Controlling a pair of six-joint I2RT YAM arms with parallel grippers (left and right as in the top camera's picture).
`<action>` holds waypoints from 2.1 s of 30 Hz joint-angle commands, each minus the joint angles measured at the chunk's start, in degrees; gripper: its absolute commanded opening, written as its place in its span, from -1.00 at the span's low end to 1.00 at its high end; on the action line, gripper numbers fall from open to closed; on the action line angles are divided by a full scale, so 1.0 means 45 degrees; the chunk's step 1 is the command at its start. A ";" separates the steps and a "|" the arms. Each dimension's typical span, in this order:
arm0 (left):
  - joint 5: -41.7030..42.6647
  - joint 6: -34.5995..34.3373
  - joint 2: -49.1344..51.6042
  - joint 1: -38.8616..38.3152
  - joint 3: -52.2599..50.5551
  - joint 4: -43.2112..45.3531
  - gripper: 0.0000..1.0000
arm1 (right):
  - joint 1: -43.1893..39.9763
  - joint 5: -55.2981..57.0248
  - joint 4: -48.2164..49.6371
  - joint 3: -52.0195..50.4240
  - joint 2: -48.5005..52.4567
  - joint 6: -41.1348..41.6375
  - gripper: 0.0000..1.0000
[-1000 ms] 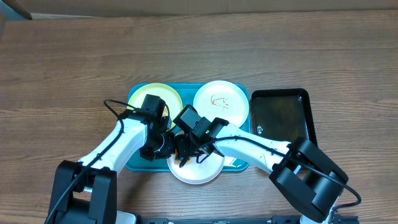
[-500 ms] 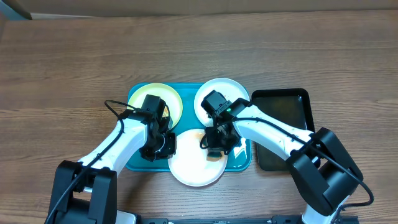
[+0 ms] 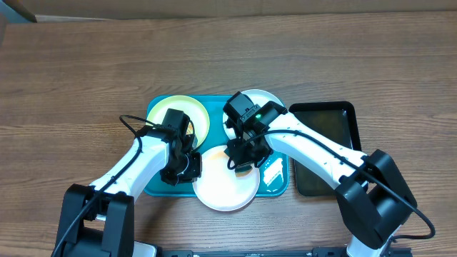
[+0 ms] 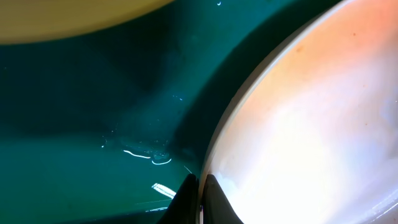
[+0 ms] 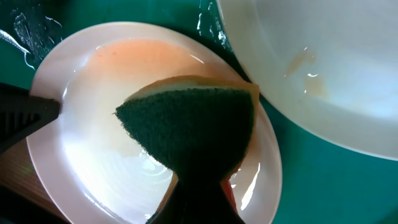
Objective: Clean dirty plates on tray and stack at the side
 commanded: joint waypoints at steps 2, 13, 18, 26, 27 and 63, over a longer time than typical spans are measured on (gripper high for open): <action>-0.0398 -0.0170 0.0136 -0.0034 -0.0126 0.0005 -0.92 | 0.0199 0.0379 0.0189 -0.0423 -0.0457 -0.0170 -0.92; -0.0389 -0.0170 0.0136 -0.0034 -0.0126 0.0000 -0.92 | 0.0248 0.0355 0.2909 -0.2822 -0.0461 -0.0151 -0.92; -0.0345 -0.0170 0.0136 -0.0034 -0.0126 -0.0058 -0.92 | 0.0214 0.0374 0.1438 -0.1117 -0.0801 -0.0155 -0.92; -0.0559 -0.0170 -0.0695 0.0015 0.0287 -0.0520 -0.92 | -0.1889 0.2181 -0.0272 0.0301 -0.3750 0.1647 -0.92; -0.0748 -0.0175 -0.1015 0.0015 0.0369 -0.0525 -0.92 | -0.2239 0.2176 -0.0495 0.0301 -0.3915 0.1671 -0.92; -1.4800 0.0937 -0.3735 -0.6591 0.3444 -0.1379 -0.92 | -0.8136 0.1481 0.5634 -0.8684 -0.4289 0.1632 -0.92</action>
